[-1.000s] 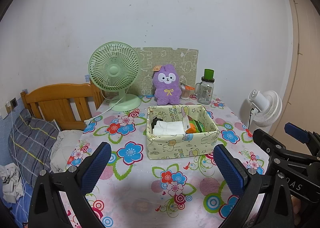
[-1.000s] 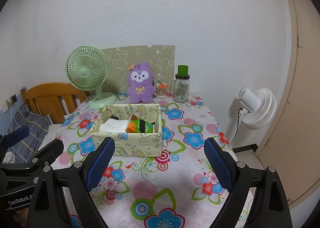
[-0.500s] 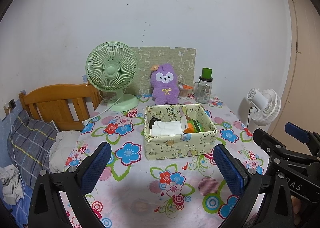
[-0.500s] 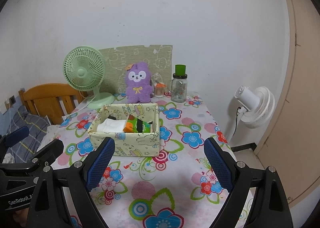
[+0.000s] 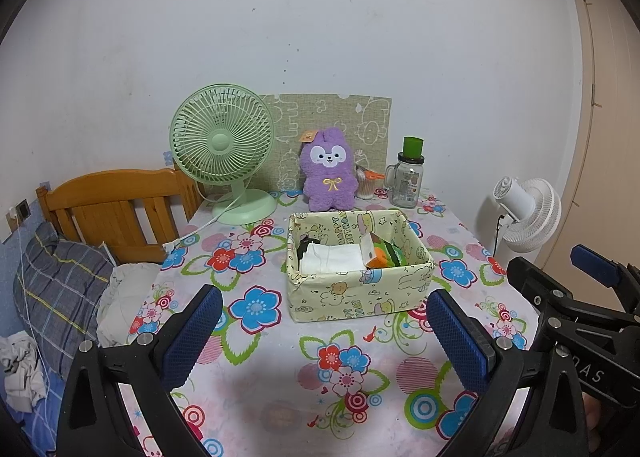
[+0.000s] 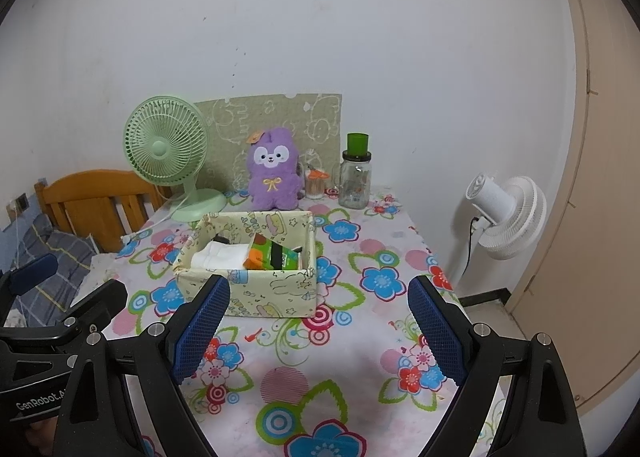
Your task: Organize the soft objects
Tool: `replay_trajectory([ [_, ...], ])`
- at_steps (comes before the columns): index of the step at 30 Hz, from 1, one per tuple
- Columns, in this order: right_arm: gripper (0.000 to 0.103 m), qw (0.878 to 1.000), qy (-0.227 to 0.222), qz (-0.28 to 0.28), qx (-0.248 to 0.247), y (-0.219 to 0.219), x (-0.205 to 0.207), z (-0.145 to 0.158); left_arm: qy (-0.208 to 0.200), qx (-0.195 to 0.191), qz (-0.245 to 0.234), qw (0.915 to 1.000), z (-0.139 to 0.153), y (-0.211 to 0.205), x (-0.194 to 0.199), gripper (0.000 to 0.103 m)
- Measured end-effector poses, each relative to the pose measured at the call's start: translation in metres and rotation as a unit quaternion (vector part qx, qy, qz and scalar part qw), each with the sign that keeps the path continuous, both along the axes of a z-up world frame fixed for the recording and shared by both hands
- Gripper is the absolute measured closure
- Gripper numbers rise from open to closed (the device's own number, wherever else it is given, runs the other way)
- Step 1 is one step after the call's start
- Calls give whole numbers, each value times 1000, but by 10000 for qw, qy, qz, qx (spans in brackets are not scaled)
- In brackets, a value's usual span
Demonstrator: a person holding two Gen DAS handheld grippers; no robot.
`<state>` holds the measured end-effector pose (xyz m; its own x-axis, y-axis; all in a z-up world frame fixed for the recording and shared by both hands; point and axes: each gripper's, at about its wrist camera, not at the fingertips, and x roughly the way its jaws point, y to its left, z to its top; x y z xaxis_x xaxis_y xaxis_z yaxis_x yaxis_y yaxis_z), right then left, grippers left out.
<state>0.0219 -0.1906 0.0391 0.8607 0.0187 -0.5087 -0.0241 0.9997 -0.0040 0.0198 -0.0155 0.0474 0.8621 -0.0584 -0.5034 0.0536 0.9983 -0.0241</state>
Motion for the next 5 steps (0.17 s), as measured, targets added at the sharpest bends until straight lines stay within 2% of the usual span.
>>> replay_trajectory([
  [5,11,10000,2,-8,-8,1,0,0,-10,10,-7,10000,1,1,1,0],
])
